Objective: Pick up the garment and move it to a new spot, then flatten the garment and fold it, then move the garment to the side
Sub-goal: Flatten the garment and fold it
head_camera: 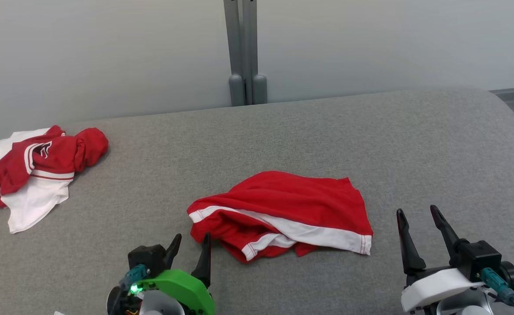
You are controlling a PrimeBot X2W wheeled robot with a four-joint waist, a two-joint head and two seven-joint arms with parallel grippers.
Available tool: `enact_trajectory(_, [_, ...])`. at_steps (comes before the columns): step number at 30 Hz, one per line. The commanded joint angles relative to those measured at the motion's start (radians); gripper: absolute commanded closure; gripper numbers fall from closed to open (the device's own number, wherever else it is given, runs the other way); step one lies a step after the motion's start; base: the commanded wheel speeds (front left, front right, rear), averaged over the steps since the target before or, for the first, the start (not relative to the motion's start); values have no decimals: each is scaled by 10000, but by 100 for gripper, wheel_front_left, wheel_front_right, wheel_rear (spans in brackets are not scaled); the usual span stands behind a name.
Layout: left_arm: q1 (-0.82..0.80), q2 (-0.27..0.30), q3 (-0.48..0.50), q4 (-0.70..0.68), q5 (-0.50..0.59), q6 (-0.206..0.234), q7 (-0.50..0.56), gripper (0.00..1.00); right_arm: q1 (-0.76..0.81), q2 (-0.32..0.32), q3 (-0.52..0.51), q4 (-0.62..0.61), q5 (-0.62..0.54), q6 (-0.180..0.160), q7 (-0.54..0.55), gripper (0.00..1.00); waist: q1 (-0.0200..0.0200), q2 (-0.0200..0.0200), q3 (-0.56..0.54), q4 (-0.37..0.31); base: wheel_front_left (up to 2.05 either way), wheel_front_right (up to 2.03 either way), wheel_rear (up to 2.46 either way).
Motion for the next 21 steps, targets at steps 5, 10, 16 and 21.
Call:
enact_trajectory(5, [-693, 41, -197, 953, -908, 198, 171, 0, -154, -31, -98, 18, -59, -10, -31, 0, 0, 0, 258, -499, 0, 0, 0])
enact_trajectory(10, [-1149, 39, -239, 1426, -1954, -78, -74, 0, -187, -33, -211, 60, -86, -10, -31, 0, 0, 0, 368, -737, 0, 0, 0])
enact_trajectory(16, [-1437, 39, -615, 1392, -2469, -599, -459, 100, -209, -33, -280, 59, -34, -10, -31, 0, 0, 0, 393, -795, 0, 0, 0])
enact_trajectory(21, [-911, 91, -1125, 702, -2722, -1021, -376, 100, -127, -33, -394, 55, 7, -10, -31, 0, 0, 0, 356, -670, 0, 0, 0])
